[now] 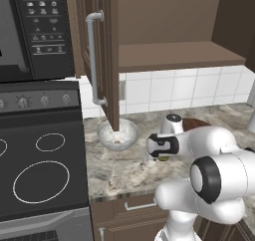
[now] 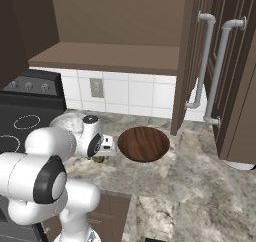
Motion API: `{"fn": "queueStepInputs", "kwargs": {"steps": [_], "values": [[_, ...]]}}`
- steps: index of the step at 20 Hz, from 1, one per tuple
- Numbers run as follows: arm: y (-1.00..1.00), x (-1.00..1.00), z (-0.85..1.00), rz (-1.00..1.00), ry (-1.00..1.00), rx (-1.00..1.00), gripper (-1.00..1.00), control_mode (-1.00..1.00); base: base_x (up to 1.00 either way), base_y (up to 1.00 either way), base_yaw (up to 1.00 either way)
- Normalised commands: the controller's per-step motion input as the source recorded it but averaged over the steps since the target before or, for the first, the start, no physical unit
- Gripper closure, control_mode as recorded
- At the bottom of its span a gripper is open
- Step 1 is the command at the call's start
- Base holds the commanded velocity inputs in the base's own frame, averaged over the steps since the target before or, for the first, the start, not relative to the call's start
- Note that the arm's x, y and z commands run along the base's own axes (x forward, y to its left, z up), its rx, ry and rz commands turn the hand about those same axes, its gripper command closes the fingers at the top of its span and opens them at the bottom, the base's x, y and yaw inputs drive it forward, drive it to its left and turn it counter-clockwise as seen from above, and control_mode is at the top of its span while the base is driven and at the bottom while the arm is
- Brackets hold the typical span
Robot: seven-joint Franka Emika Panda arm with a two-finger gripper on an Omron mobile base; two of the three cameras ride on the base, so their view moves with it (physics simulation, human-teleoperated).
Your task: Pick both bowls and place them on the counter. Then place the kiwi in one bowl and place the sugar cube in the other bowl.
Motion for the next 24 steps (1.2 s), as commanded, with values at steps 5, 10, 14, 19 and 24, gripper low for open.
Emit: {"fn": "queueStepInputs", "kwargs": {"steps": [5, 10, 14, 19, 24], "values": [[0.00, 0.00, -0.11, 0.01, 0.00, 0.00, -1.00, -1.00, 0.00, 0.00, 0.00], [0.00, 0.00, -0.08, 0.01, 0.00, 0.00, 1.00, -1.00, 0.00, 0.00, 0.00], [0.00, 0.00, -0.01, 0.02, 0.00, 0.00, 1.00, -1.00, 0.00, 0.00, 0.00], [0.00, -0.03, 0.00, 0.03, 0.00, 0.00, 1.00, -1.00, 0.00, 0.00, 0.00], [0.00, -0.18, 0.11, 0.05, -0.04, 0.00, 1.00, -1.00, 0.00, 0.00, 0.00]]}}
